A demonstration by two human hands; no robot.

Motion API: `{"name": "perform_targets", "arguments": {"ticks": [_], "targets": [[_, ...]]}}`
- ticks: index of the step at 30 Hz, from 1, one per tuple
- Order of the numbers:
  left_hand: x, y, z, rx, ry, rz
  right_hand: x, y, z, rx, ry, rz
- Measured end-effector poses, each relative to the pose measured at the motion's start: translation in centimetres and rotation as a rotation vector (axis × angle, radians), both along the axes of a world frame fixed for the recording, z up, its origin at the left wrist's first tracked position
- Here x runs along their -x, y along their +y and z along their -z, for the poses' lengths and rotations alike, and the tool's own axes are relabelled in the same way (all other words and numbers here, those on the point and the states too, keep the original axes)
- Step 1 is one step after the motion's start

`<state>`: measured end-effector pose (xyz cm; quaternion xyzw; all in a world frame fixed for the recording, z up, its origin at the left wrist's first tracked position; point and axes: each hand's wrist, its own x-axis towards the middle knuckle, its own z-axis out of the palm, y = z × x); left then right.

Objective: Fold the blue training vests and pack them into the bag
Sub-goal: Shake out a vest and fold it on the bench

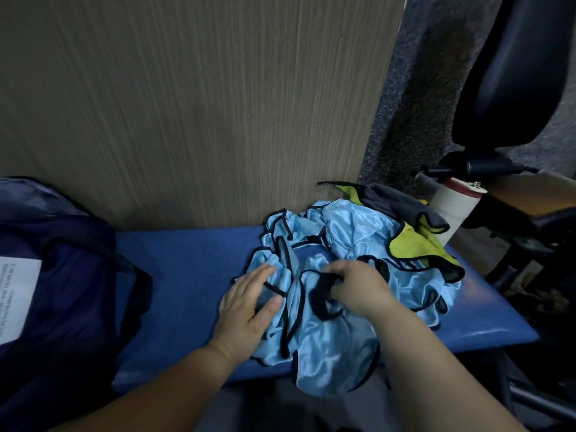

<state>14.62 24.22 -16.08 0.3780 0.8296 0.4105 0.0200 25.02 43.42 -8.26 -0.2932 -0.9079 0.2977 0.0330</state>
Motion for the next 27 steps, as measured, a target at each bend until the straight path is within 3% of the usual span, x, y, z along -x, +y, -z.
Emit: {"name": "perform_targets", "arguments": {"ticks": [4,6,11,13,16,21,27], "targets": [[-0.1,-0.2,0.4,0.067,0.179,0.132,0.0,-0.1,-1.0,0.431,0.474,0.095],[-0.2,0.0,0.7,0.099,0.240,0.127,-0.1,-0.1,-1.3,0.622,0.616,0.130],[0.8,0.1,0.5,-0.014,0.251,-0.066,-0.7,1.5,-2.1,0.882,0.900,0.209],[1.9,-0.4,-0.2,-0.056,0.172,-0.165,-1.1,2.3,-2.4,0.930,0.968,0.190],[3.2,-1.0,-1.8,-0.130,-0.004,-0.281,-1.4,3.4,-2.4,0.817,0.899,0.209],[3.1,-1.1,-4.3,-0.272,-0.300,-0.392,-1.9,3.4,-2.4,0.397,0.553,0.255],[3.6,-1.6,-4.1,-0.369,-0.420,-0.556,-1.6,3.0,-1.5,0.280,0.305,0.135]]}}
